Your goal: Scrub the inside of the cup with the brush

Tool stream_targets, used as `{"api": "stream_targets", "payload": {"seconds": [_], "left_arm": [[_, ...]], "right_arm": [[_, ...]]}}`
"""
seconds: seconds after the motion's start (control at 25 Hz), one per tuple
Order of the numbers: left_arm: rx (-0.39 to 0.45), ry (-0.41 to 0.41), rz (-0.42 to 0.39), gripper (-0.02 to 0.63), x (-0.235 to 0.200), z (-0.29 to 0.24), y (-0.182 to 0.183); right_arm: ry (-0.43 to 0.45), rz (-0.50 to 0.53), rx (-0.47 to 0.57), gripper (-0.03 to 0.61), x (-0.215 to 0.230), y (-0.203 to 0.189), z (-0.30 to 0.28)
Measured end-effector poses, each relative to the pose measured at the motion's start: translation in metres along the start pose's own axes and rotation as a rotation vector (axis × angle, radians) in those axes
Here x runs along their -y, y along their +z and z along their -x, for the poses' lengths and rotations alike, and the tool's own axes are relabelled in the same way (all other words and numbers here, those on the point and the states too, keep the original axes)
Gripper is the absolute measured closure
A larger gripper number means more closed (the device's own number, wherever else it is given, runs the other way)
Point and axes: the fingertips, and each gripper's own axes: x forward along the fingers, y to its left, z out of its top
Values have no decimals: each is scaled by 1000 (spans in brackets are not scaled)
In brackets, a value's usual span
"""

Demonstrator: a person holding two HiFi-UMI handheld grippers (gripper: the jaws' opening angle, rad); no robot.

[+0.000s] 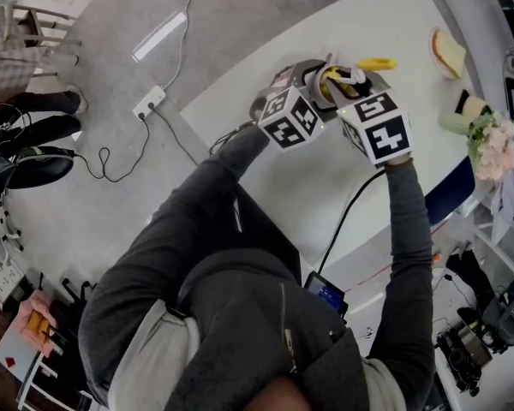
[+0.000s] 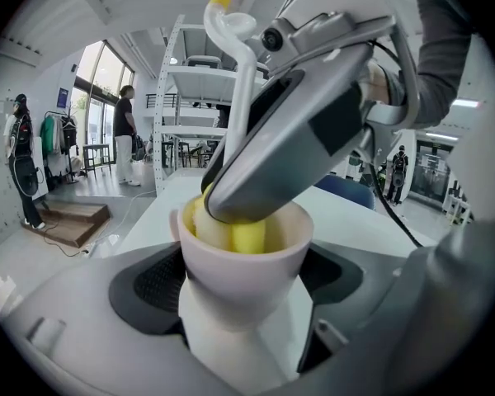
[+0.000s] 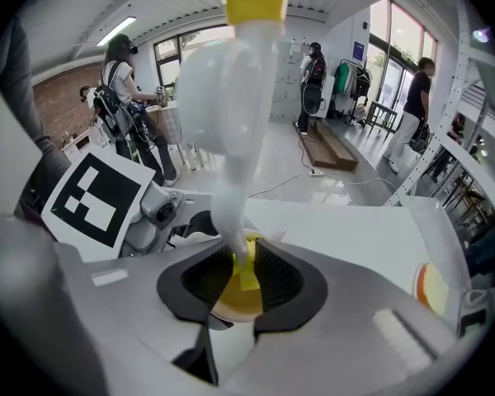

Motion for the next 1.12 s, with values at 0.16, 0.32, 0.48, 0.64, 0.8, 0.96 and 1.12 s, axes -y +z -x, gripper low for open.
{"api": "stream_targets", "payload": {"seconds": [0.16, 0.32, 0.48, 0.64, 0.8, 0.96, 1.12], "left_arm": [[0, 0, -3, 182, 0, 6, 3], [8, -3, -12, 183, 0, 15, 9], [17, -8, -21, 184, 4, 25, 15], [26, -19, -20, 186, 4, 36, 19], [35, -25, -11, 202, 7, 51, 21], [53, -15, -9, 258, 8, 65, 26], [76, -3, -12, 315, 11, 73, 32]], "right_arm": [[-15, -17, 26, 494, 4, 4, 9], [-34, -25, 43, 493, 4, 9, 20], [-56, -29, 64, 492, 3, 14, 34], [-78, -42, 89, 491, 4, 21, 47], [-103, -77, 110, 489, 5, 22, 64], [-146, -113, 130, 489, 6, 18, 87], [-182, -141, 132, 489, 4, 7, 105]]}}
